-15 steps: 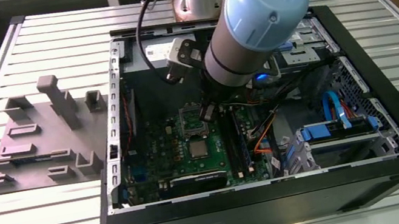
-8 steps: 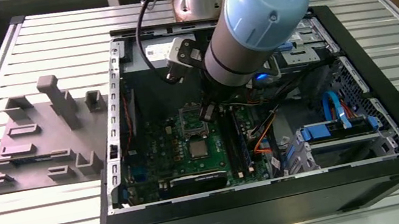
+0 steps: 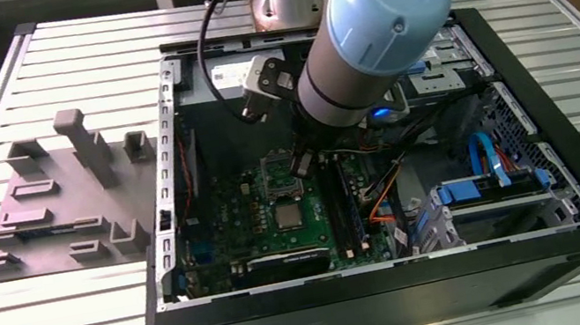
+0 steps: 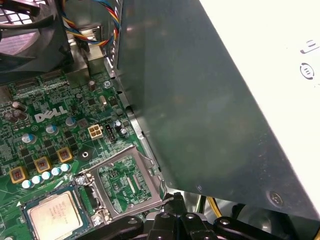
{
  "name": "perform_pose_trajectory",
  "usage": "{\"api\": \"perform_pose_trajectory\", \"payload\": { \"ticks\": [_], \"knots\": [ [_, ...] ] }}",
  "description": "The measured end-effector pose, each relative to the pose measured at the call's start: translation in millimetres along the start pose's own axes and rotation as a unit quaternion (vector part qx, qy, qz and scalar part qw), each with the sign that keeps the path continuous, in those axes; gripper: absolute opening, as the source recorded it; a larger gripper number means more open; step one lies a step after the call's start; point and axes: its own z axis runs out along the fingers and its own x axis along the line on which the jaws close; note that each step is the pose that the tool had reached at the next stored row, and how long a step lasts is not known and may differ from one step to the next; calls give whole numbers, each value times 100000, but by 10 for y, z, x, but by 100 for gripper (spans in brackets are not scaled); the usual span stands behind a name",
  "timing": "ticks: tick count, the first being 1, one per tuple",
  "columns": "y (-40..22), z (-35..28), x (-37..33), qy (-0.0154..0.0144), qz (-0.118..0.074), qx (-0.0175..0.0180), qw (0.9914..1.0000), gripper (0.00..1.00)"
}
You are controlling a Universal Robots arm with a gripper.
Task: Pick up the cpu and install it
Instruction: 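Close the cpu cover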
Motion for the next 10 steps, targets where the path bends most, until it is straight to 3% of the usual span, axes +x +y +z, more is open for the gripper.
{"api": "perform_pose_trajectory", "payload": {
  "ticks": [10],
  "knots": [
    [9, -26, 3, 2, -3, -2, 100000, 11]
  ]
}}
